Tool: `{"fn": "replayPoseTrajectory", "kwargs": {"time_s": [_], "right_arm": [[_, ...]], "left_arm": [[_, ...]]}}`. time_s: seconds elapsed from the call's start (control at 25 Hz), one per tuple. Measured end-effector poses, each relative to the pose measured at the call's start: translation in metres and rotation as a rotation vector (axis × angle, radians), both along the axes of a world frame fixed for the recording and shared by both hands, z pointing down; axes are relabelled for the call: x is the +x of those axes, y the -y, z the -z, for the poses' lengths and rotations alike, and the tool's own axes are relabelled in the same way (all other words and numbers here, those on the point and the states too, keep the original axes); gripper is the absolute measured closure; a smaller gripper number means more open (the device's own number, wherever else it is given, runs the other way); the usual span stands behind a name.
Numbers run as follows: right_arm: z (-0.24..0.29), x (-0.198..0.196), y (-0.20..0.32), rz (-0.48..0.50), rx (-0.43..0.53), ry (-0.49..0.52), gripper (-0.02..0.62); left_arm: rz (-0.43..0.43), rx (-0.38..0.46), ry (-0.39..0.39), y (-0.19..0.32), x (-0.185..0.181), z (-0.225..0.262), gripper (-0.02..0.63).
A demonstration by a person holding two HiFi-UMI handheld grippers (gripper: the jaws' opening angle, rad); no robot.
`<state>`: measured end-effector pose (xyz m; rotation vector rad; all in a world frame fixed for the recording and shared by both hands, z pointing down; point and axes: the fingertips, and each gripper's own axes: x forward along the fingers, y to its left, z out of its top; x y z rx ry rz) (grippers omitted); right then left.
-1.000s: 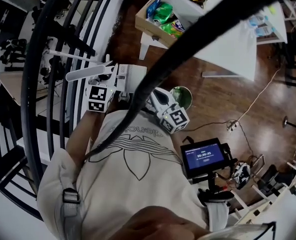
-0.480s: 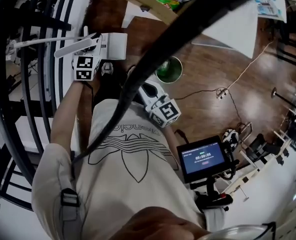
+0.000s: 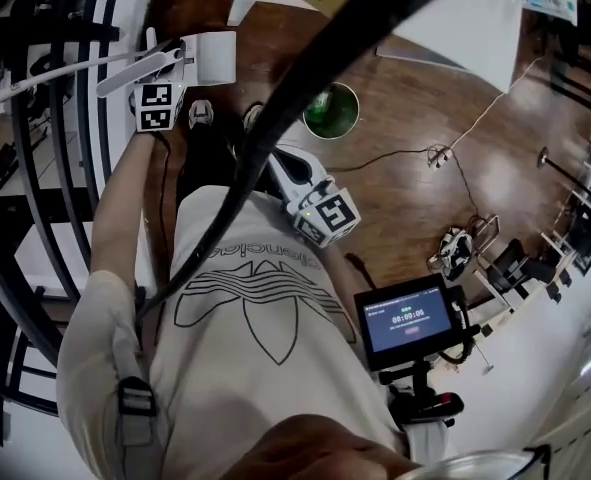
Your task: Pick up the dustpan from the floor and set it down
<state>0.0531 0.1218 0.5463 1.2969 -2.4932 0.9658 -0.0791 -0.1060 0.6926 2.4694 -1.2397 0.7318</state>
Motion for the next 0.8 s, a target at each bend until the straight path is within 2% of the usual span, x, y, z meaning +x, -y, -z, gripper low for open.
{"fn": "replayPoseTrajectory", "kwargs": {"time_s": [0.08,0.16,0.2,0.32,0.4,0.56,0.6,0.64,0.72,0.8], "right_arm": [[0.0,0.0,0.004,0.005,0.018,0.006,0.594],[0.001,-0.002,0.012,0.014,0.042,0.014,0.594],[0.003,-0.004,0.016,0.02,0.056,0.019,0.594],[0.012,-0.009,0.03,0.03,0.114,0.036,0.594],[0.02,-0.009,0.041,0.026,0.161,0.041,0.594],[0.043,-0.005,0.059,0.071,0.268,0.04,0.595],[0.05,-0.004,0.061,0.08,0.289,0.036,0.595],[0.056,-0.003,0.059,0.083,0.3,0.035,0.595],[0.066,0.001,0.054,0.079,0.302,0.044,0.594],[0.067,0.001,0.058,0.087,0.303,0.047,0.594]], "left_arm": [[-0.019,-0.011,0.022,-0.001,0.004,-0.001,0.549],[-0.007,-0.029,0.058,-0.003,0.002,0.0,0.475],[0.009,-0.046,0.09,-0.006,-0.003,0.001,0.466],[0.069,-0.052,0.192,-0.025,-0.026,0.012,0.477],[0.088,-0.035,0.224,-0.043,-0.039,0.022,0.488],[0.006,-0.146,0.222,-0.086,-0.041,0.037,0.514],[-0.019,-0.143,0.216,-0.094,-0.038,0.047,0.529],[-0.045,-0.12,0.21,-0.101,-0.035,0.058,0.586],[-0.087,-0.067,0.208,-0.106,-0.028,0.072,0.586],[-0.076,-0.036,0.202,-0.092,-0.027,0.08,0.586]]}}
